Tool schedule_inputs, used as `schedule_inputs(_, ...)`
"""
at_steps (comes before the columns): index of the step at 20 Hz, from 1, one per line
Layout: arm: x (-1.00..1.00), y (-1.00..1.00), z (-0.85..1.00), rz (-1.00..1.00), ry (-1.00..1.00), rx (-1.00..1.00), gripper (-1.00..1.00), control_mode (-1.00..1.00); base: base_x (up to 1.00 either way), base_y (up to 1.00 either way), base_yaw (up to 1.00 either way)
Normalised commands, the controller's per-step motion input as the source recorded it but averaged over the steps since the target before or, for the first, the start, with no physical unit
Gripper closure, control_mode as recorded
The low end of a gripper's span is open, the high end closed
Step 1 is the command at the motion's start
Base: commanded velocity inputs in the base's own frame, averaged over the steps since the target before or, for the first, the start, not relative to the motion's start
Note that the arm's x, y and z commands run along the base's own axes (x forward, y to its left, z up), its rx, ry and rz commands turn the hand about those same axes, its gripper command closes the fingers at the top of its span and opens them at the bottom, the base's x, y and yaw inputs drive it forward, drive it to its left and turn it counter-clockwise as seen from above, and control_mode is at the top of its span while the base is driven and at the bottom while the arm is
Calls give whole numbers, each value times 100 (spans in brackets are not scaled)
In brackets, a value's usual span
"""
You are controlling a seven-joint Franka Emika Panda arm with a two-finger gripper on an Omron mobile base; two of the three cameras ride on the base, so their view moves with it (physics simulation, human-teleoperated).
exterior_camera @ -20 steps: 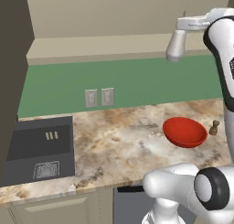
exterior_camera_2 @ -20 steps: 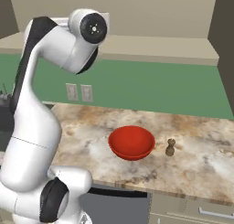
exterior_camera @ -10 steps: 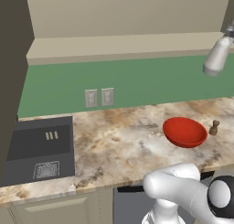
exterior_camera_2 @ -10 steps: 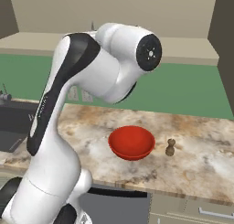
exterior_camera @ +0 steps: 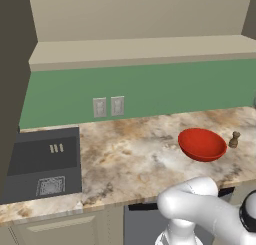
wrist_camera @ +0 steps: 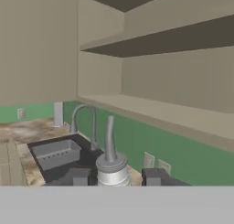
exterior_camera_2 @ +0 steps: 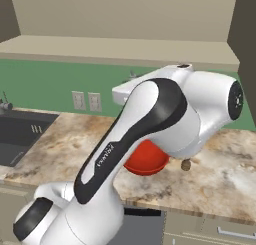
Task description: Retrieve the bottle and the shaker from the cabinet and place them next to the mixing bowl on the counter. Then add garlic from the fridge to the mixing bowl.
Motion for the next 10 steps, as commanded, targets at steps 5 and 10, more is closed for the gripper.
schedule_inputs(5,0,-24,-97,12,-1,-22,100,-100,0,0,0)
schedule_inputs(10,-2,-4,-92,6,1,-7,100,-100,0,0,0)
